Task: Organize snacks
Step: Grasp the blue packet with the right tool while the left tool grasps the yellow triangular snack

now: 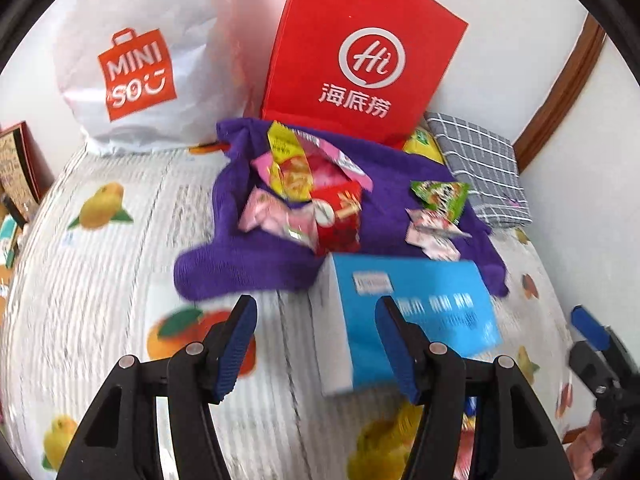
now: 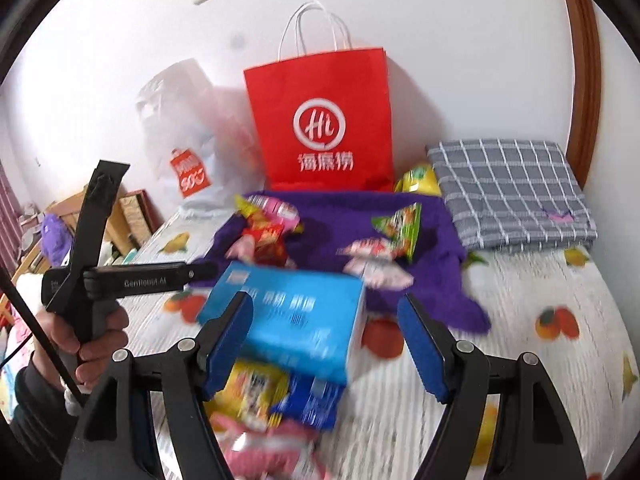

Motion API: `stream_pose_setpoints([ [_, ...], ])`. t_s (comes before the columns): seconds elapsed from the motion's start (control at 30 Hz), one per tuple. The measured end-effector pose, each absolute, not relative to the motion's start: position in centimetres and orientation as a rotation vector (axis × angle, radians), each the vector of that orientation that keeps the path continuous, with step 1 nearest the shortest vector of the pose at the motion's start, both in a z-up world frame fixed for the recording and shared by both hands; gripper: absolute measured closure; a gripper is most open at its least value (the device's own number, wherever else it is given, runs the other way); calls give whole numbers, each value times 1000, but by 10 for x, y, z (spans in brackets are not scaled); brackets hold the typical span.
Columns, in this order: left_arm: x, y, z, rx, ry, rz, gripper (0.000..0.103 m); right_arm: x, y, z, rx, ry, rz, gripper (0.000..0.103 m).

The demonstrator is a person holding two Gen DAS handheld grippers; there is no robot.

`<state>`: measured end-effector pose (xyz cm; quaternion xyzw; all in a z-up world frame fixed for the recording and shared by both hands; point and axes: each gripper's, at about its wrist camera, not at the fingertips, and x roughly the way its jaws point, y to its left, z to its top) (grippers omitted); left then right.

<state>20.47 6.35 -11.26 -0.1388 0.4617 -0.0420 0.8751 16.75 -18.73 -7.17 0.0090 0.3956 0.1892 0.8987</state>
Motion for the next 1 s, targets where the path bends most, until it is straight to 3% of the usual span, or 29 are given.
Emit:
stream_pose_setpoints([
  [0.23,164,60,-109,-277,954,-101,43,172,-185,-122,36,1012,369,28],
  [0.53,136,68,-121,-274,974,-110,42,193,-171,-172,76,1191,407,39],
  [0.6,135,66,-124,-276,983,-113,42,196,-166,-176,56,1211,401,47],
  [0.7,134,63,-125,-277,987,-121,42,192,-160,-172,-23,1211,389,56],
  [0.93,130,43,-119,-293,973,-193,42,172,-204,-145,4,1102,329,57],
  [1.0,130,33,-117,-302,963,-231,38,167,-219,-140,3,1073,293,56],
])
